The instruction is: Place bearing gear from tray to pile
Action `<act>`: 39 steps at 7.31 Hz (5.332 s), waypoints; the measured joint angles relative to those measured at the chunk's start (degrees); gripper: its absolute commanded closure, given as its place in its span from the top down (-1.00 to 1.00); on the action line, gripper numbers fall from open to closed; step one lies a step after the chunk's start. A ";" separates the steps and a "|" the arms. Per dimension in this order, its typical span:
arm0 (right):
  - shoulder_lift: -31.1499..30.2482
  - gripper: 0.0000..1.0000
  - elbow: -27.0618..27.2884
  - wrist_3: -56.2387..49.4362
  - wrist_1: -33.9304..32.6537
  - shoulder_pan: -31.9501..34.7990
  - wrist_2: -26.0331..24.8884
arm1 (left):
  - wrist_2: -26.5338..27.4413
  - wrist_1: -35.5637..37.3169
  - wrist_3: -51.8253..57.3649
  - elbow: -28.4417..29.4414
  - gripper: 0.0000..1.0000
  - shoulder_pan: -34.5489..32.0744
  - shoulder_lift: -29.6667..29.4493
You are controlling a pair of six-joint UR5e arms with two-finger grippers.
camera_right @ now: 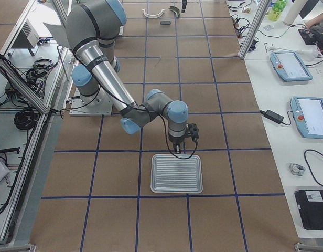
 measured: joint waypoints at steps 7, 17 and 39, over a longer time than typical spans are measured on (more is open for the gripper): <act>-6.67 -0.67 5.04 44.65 -0.38 42.69 -0.07 | 0.39 14.30 12.64 -19.30 -0.78 10.53 2.53; 4.39 0.99 1.65 79.48 -3.36 72.92 2.98 | -1.01 14.05 11.02 -17.93 1.00 10.01 4.57; -17.00 1.00 -16.12 50.46 37.76 44.74 0.32 | -5.51 18.03 -38.21 -12.71 0.96 -34.76 -3.47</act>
